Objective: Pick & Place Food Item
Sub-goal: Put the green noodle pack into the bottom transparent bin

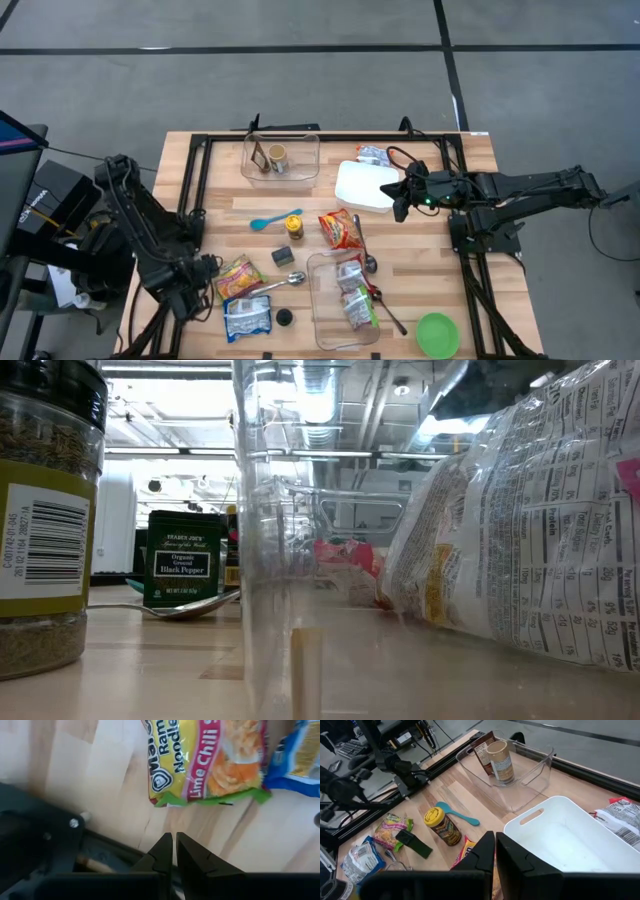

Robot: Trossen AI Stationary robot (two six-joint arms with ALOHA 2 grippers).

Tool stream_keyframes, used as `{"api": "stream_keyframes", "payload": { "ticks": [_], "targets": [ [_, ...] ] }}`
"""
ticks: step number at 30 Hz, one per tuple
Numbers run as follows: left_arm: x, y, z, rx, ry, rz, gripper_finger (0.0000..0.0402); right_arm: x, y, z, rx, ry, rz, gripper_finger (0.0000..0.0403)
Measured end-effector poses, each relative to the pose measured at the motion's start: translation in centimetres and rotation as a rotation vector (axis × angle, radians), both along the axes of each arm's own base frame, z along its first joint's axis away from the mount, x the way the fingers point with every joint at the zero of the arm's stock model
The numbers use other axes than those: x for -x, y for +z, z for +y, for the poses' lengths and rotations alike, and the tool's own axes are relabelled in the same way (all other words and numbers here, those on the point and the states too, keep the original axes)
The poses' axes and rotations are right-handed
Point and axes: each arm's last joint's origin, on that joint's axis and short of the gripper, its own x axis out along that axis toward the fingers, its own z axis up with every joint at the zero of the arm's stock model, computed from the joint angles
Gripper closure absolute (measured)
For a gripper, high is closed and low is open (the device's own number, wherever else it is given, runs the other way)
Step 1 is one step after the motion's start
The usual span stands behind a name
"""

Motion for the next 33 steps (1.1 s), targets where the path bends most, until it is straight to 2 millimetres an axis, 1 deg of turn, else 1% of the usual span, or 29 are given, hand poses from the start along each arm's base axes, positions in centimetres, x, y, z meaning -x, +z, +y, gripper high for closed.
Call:
{"api": "stream_keyframes", "payload": {
  "ticks": [4, 8, 11, 16, 21, 24, 27, 33],
  "targets": [
    [0.5, -1.8, 0.9, 0.014, 0.000, -0.007, 0.0386, 0.0, 0.0, 0.0, 0.000, 0.000, 0.000, 0.0392],
    [1.4, -2.9, 2.5, 0.027, 0.046, -0.017, 0.0386, 0.0, 0.0, 0.0, 0.000, 0.000, 0.000, 0.0392],
    [2.0, -2.9, 3.5, 0.089, 0.119, -0.051, 0.0386, 0.0, 0.0, 0.0, 0.000, 0.000, 0.000, 0.0392],
    [2.6, -3.0, 4.6, 0.258, 0.135, -0.136, 0.0386, 0.0, 0.0, 0.0, 0.000, 0.000, 0.000, 0.0392],
    [3.0, -3.9, 5.5, 0.366, 0.227, -0.176, 0.0383, 0.0, 0.0, 0.0, 0.000, 0.000, 0.000, 0.0392],
    [3.1, -4.5, 5.6, 0.425, 0.239, -0.198, 0.0370, 0.0, 0.0, 0.0, 0.000, 0.000, 0.000, 0.0392],
    [3.1, -4.9, 5.5, 0.459, 0.239, -0.212, 0.0346, 0.0, 0.0, 0.0, 0.000, 0.000, 0.000, 0.0392],
    [3.1, -5.1, 5.7, 0.439, 0.244, -0.205, 0.0287, 0.0, 0.0, 0.0, 0.000, 0.000, 0.000, 0.0392]
  ]
}}
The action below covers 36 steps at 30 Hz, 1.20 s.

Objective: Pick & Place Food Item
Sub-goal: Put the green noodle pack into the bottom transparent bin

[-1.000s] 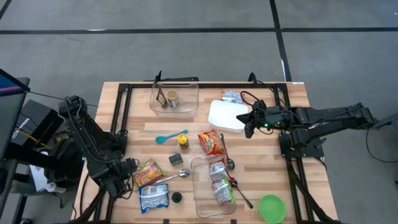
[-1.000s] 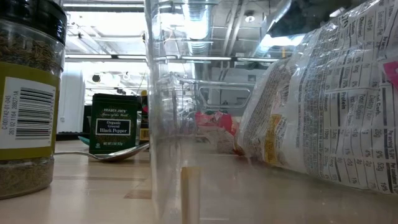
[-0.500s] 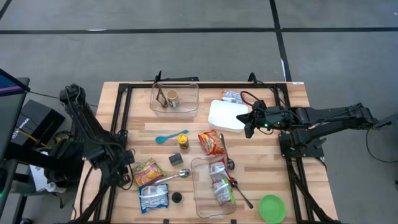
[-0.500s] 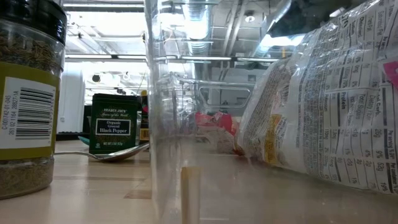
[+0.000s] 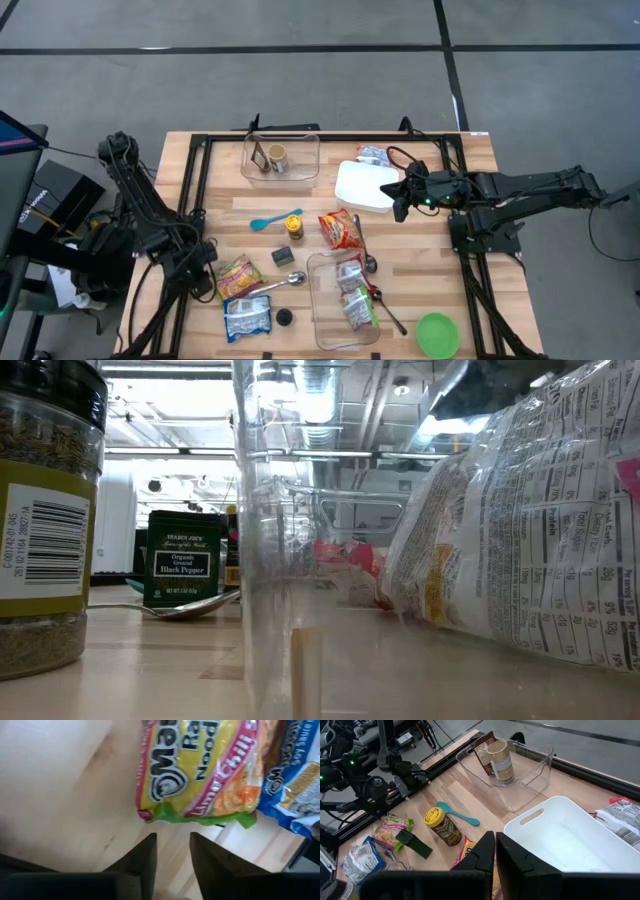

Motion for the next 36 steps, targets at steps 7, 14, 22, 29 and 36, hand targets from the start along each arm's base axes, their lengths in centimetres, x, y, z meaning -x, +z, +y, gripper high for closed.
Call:
{"api": "stream_keyframes", "payload": {
  "ticks": [7, 14, 22, 29, 36],
  "targets": [
    [0.2, -0.1, 0.3, -0.036, 0.003, 0.016, 0.0232, 0.0, 0.0, 0.0, 0.000, 0.000, 0.000, 0.0392],
    [-0.1, -0.1, 0.5, -0.080, 0.038, -0.060, 0.0203, 0.0, 0.0, 0.0, 0.000, 0.000, 0.000, 0.0392],
    [0.0, -0.2, 0.7, -0.109, 0.034, -0.067, 0.0200, 0.0, 0.0, 0.0, 0.000, 0.000, 0.000, 0.0392],
    [0.0, -0.2, 0.7, -0.120, 0.005, -0.078, 0.0217, 0.0, 0.0, 0.0, 0.000, 0.000, 0.000, 0.0392],
    [0.0, -1.4, 0.7, -0.096, -0.002, -0.095, 0.0231, 0.0, 0.0, 0.0, 0.000, 0.000, 0.000, 0.0392]
  ]
}}
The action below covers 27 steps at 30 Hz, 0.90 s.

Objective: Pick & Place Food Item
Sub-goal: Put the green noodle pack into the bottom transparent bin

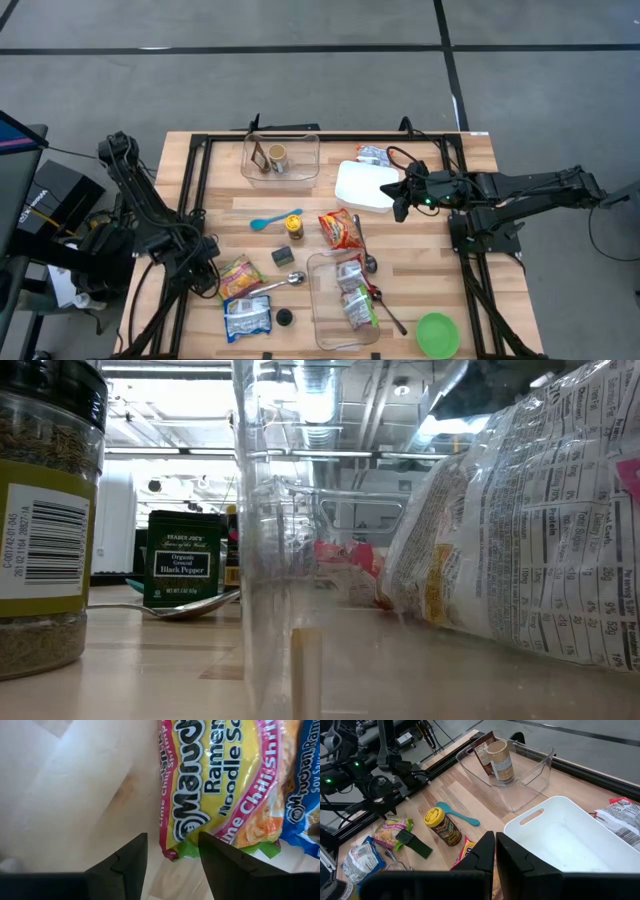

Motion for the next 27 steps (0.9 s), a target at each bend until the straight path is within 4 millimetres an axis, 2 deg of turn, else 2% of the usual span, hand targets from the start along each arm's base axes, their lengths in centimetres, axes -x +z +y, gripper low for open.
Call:
{"api": "stream_keyframes", "payload": {
  "ticks": [10, 27],
  "targets": [
    [0.03, -0.41, 0.01, 0.014, -0.002, -0.001, 0.0270, 0.00, 0.00, 0.00, 0.000, 0.000, 0.000, 0.0392],
    [0.08, -0.31, -0.16, 0.054, -0.019, 0.025, 0.0390, 0.00, 0.00, 0.00, 0.000, 0.000, 0.000, 0.0392]
  ]
}}
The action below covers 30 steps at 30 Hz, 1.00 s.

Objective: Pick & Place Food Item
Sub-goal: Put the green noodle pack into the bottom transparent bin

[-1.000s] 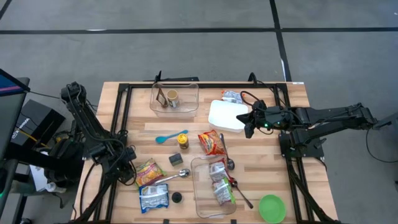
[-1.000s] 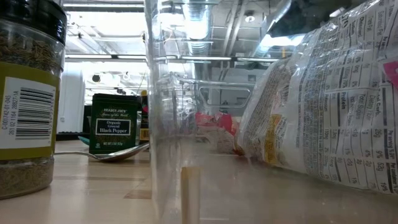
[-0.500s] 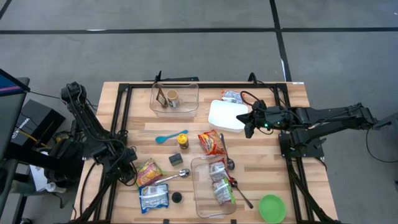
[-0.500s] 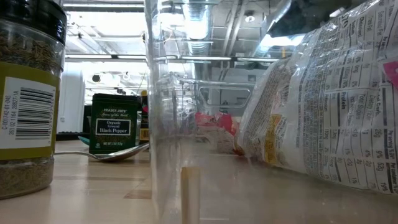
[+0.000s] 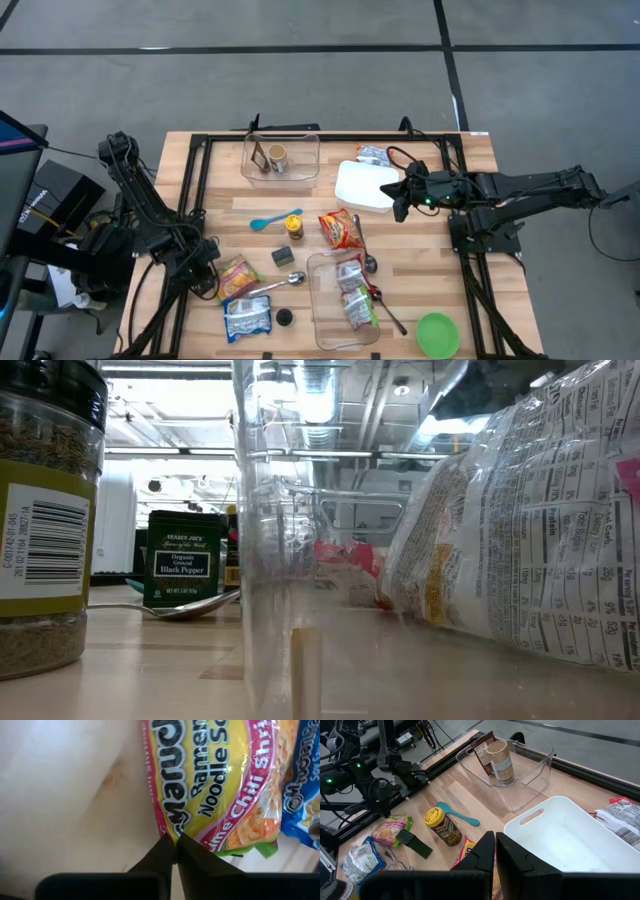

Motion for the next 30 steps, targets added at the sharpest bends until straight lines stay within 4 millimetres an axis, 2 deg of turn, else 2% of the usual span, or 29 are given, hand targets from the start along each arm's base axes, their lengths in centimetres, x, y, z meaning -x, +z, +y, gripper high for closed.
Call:
{"api": "stream_keyframes", "payload": {
  "ticks": [20, 30],
  "targets": [
    [-0.6, 0.8, -1.2, 0.158, 0.014, -0.061, 0.0401, 0.0, 0.0, 0.0, 0.000, 0.001, 0.002, 0.0392],
    [-1.2, 2.3, -1.8, 0.183, 0.054, -0.153, 0.0401, 0.0, 0.0, 0.0, 0.001, 0.000, 0.001, 0.0392]
  ]
}}
